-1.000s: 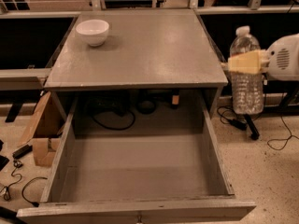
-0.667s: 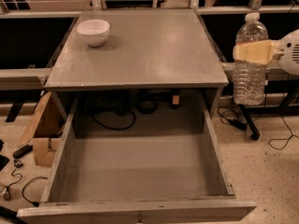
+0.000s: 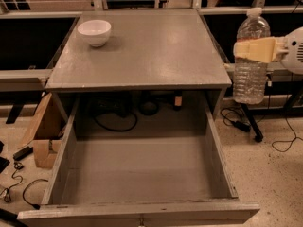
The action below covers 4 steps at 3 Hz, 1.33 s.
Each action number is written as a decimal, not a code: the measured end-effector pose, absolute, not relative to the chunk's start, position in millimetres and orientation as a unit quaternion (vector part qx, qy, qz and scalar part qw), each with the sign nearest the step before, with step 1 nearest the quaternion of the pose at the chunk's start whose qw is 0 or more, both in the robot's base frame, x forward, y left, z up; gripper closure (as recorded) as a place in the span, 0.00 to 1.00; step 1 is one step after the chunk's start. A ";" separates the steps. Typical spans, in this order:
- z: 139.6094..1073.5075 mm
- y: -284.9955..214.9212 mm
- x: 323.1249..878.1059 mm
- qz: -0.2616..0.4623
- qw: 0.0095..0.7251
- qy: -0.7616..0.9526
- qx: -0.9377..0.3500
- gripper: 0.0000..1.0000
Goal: Pick water bottle from top drawer and place on counter
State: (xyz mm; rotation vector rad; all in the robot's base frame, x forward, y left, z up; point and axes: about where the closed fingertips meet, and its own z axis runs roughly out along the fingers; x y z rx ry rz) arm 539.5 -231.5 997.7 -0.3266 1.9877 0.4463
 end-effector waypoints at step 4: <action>1008.5 -142.2 654.0 0.187 0.642 0.720 -0.187 1.00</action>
Offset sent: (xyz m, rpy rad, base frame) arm 0.0986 0.0652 0.0174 0.0669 -0.2620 0.1224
